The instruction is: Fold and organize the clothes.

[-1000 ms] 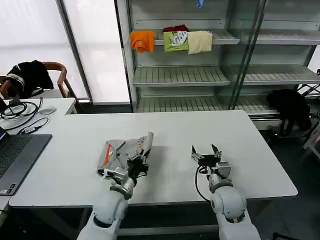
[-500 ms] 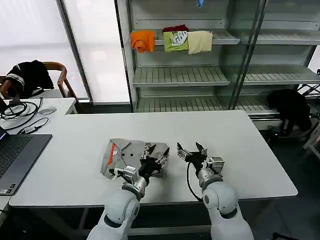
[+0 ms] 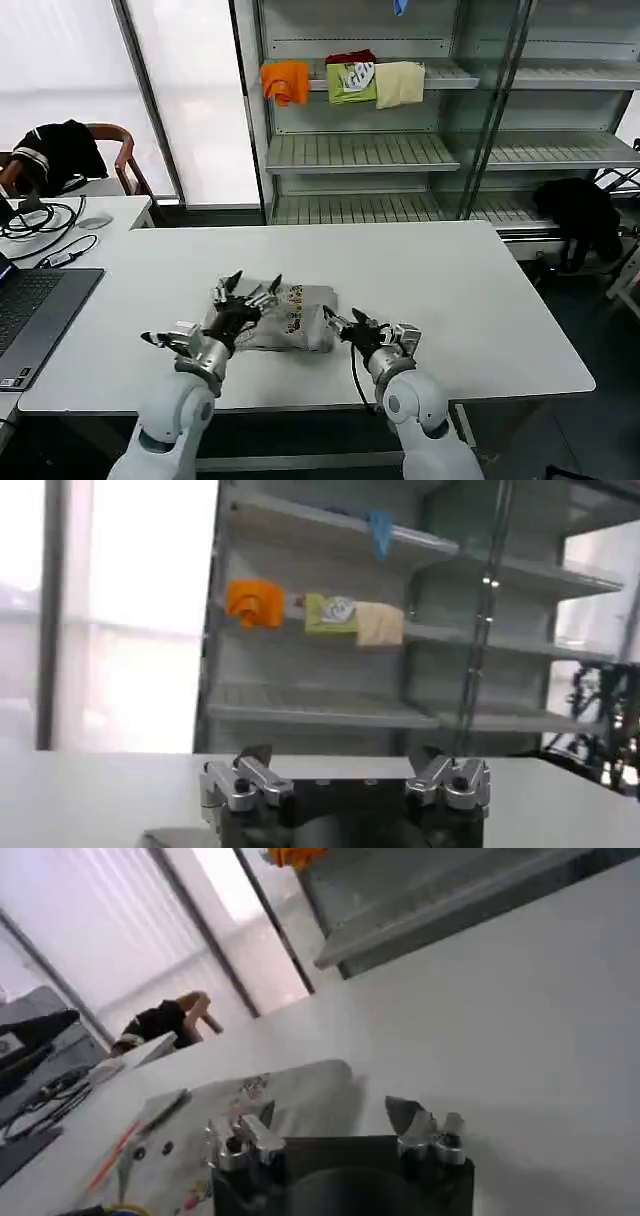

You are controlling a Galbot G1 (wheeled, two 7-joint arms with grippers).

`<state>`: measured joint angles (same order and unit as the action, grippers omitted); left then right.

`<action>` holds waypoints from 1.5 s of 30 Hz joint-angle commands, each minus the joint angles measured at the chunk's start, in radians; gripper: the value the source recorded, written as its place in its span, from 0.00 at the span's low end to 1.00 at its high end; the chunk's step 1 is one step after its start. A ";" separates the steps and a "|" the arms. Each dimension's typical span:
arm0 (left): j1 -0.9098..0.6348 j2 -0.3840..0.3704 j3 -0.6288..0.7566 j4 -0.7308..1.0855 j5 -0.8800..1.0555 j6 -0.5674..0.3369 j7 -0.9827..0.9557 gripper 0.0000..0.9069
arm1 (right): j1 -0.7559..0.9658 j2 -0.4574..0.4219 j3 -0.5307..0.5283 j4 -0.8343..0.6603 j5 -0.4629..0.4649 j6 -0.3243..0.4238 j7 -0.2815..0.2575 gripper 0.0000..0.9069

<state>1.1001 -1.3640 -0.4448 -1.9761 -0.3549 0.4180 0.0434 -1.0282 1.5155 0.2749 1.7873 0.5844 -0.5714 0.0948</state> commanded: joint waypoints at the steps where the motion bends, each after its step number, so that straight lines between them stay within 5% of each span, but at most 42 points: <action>1: 0.013 0.046 -0.108 -0.041 -0.061 0.023 -0.005 1.00 | 0.000 -0.020 -0.048 -0.026 0.101 -0.011 0.009 0.00; 24: 0.017 0.032 -0.117 -0.036 -0.052 0.033 -0.015 1.00 | -0.009 -0.039 -0.008 0.003 0.145 -0.010 0.014 0.03; 25: 0.019 0.032 -0.117 -0.036 -0.052 0.033 -0.015 1.00 | -0.014 -0.036 -0.005 0.003 0.152 -0.009 -0.012 0.61; 26: 0.020 0.032 -0.119 -0.036 -0.051 0.033 -0.015 1.00 | -0.019 -0.029 -0.001 0.003 0.159 -0.009 -0.038 1.00; 39: 0.043 0.024 -0.119 -0.034 -0.047 0.030 -0.008 1.00 | 0.003 0.002 -0.028 -0.041 0.122 -0.010 -0.010 1.00; 41: 0.043 0.023 -0.119 -0.032 -0.047 0.030 -0.008 1.00 | 0.005 0.005 -0.036 -0.050 0.112 -0.010 -0.018 0.07; 45: 0.044 0.020 -0.118 -0.028 -0.047 0.030 -0.008 1.00 | 0.010 0.017 -0.039 -0.057 0.109 -0.009 -0.042 0.00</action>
<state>1.1400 -1.3429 -0.5607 -2.0087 -0.4015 0.4480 0.0349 -1.0235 1.5144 0.2471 1.7486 0.7065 -0.5809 0.0803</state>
